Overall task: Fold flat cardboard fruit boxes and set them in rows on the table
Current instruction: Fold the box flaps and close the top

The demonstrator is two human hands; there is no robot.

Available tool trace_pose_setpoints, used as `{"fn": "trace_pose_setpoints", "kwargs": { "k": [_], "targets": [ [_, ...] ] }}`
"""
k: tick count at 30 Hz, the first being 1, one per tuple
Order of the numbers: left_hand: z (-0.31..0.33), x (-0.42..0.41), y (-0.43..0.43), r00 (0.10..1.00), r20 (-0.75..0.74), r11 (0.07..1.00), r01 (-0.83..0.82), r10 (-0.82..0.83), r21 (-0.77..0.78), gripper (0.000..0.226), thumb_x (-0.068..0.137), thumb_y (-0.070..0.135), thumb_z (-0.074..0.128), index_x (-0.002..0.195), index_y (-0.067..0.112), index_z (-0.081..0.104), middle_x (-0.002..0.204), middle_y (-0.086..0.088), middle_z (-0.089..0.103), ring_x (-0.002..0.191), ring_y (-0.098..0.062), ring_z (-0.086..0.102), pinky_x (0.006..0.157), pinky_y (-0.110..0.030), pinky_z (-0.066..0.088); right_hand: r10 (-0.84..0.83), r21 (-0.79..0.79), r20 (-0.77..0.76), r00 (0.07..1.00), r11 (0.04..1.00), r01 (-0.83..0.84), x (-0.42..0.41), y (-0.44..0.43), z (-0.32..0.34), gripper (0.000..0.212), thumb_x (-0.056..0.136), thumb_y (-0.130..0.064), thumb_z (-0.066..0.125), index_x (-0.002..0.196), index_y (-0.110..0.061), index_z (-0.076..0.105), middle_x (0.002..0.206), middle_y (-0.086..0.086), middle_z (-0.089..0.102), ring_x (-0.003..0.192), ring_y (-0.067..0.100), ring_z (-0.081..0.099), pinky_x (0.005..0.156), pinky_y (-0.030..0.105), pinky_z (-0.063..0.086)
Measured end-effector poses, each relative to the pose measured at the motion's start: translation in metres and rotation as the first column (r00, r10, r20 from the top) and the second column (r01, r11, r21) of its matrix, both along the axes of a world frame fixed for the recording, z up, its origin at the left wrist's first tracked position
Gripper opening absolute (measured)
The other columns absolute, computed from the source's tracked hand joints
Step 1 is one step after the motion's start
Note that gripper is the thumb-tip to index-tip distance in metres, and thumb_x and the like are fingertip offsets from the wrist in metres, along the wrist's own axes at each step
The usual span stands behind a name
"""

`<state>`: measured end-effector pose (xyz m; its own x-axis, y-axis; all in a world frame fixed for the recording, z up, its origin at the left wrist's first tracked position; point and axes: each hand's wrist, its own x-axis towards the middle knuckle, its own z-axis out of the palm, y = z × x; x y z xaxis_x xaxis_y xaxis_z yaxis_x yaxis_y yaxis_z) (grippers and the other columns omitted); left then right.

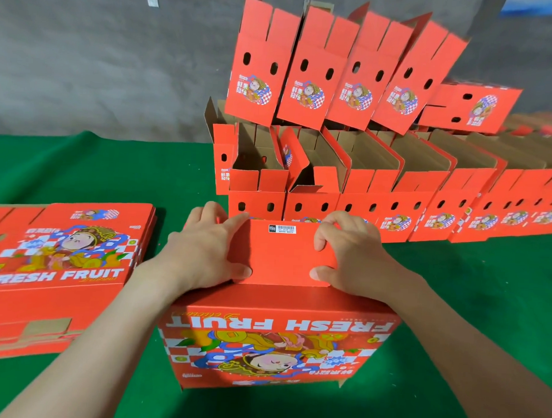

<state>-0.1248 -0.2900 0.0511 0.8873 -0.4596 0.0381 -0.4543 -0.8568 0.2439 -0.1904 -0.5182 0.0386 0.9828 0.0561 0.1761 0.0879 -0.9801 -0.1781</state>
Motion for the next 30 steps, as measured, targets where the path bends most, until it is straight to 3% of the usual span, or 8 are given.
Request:
{"fn": "trace_pose_setpoints", "kwargs": {
  "k": [7,12,15,18,21,25,28,30],
  "targets": [
    [-0.006,-0.004,-0.003,0.995,0.094,0.999,-0.034,0.031,0.039,0.092,0.073,0.057,0.069,0.145,0.042,0.014,0.134,0.003,0.023,0.13,-0.018,0.021,0.092,-0.047,0.042,-0.026,-0.056,0.031,0.999,0.998,0.027,-0.007,0.003,-0.005,0.038,0.076,-0.044,0.071,0.098,-0.029,0.043,0.135,-0.007,0.03,0.122,0.017,0.029,0.103,0.043,0.02],
    [-0.005,0.001,0.0,0.999,0.042,1.0,0.008,-0.007,-0.006,0.075,0.086,0.049,0.058,0.148,0.037,0.018,0.137,-0.002,0.026,0.13,-0.022,0.022,0.104,-0.049,0.036,0.006,-0.032,0.002,1.0,0.999,-0.006,-0.012,-0.001,-0.006,0.033,0.082,-0.044,0.065,0.099,-0.031,0.04,0.141,-0.008,0.028,0.128,0.014,0.026,0.107,0.043,0.017],
    [-0.001,0.004,0.007,0.999,-0.016,0.992,0.041,-0.043,-0.121,0.073,0.084,0.042,0.065,0.146,0.03,0.029,0.136,-0.005,0.031,0.128,-0.023,0.032,0.111,-0.037,0.03,0.019,0.107,0.031,0.999,0.994,-0.022,-0.012,-0.004,-0.003,0.02,0.086,-0.034,0.064,0.099,-0.025,0.052,0.136,-0.006,0.041,0.129,0.013,0.033,0.108,0.039,0.02],
    [0.005,0.01,0.023,0.999,-0.046,0.905,-0.013,-0.008,-0.426,0.069,0.081,0.031,0.072,0.142,0.03,0.039,0.14,-0.004,0.036,0.125,-0.015,0.041,0.105,-0.023,0.028,-0.006,0.48,0.133,0.991,0.875,-0.059,-0.011,-0.015,0.007,0.01,0.089,-0.018,0.062,0.097,-0.022,0.061,0.109,-0.016,0.056,0.112,0.003,0.046,0.097,0.014,0.03],
    [0.0,0.013,0.042,0.972,-0.188,0.711,-0.233,0.143,-0.663,0.059,0.084,0.031,0.068,0.138,0.026,0.046,0.137,-0.003,0.048,0.117,-0.016,0.051,0.096,-0.028,0.039,-0.258,0.699,0.183,0.949,0.712,0.059,-0.011,-0.03,0.004,0.021,0.092,-0.019,0.06,0.113,-0.023,0.06,0.113,-0.014,0.056,0.114,0.007,0.051,0.09,0.017,0.035],
    [-0.016,0.001,0.053,0.807,-0.583,0.646,-0.495,0.096,-0.58,0.048,0.083,0.047,0.061,0.108,0.007,0.066,0.1,-0.016,0.072,0.079,-0.027,0.067,0.082,-0.045,0.052,-0.197,0.817,-0.378,0.905,0.388,0.426,-0.015,-0.038,-0.012,0.058,0.092,-0.061,0.043,0.132,-0.02,0.055,0.137,-0.002,0.053,0.13,0.024,0.046,0.11,0.042,0.035],
    [-0.012,0.0,0.059,0.847,-0.523,0.639,-0.453,0.091,-0.622,0.045,0.076,0.047,0.064,0.091,0.004,0.067,0.075,-0.007,0.074,0.061,-0.02,0.068,0.063,-0.033,0.055,-0.111,0.857,-0.237,0.965,0.445,0.262,-0.02,-0.029,0.004,0.036,0.094,-0.053,0.047,0.11,-0.027,0.067,0.114,-0.006,0.069,0.11,0.018,0.062,0.107,0.047,0.041],
    [-0.007,0.003,0.065,0.889,-0.454,0.587,-0.403,0.067,-0.702,0.045,0.072,0.05,0.063,0.092,0.011,0.067,0.08,-0.001,0.075,0.067,-0.017,0.069,0.064,-0.03,0.055,-0.116,0.866,-0.036,0.993,0.492,0.089,-0.021,-0.02,0.019,0.022,0.097,-0.038,0.05,0.108,-0.027,0.066,0.111,-0.007,0.069,0.107,0.015,0.063,0.104,0.044,0.043]
  ]
}}
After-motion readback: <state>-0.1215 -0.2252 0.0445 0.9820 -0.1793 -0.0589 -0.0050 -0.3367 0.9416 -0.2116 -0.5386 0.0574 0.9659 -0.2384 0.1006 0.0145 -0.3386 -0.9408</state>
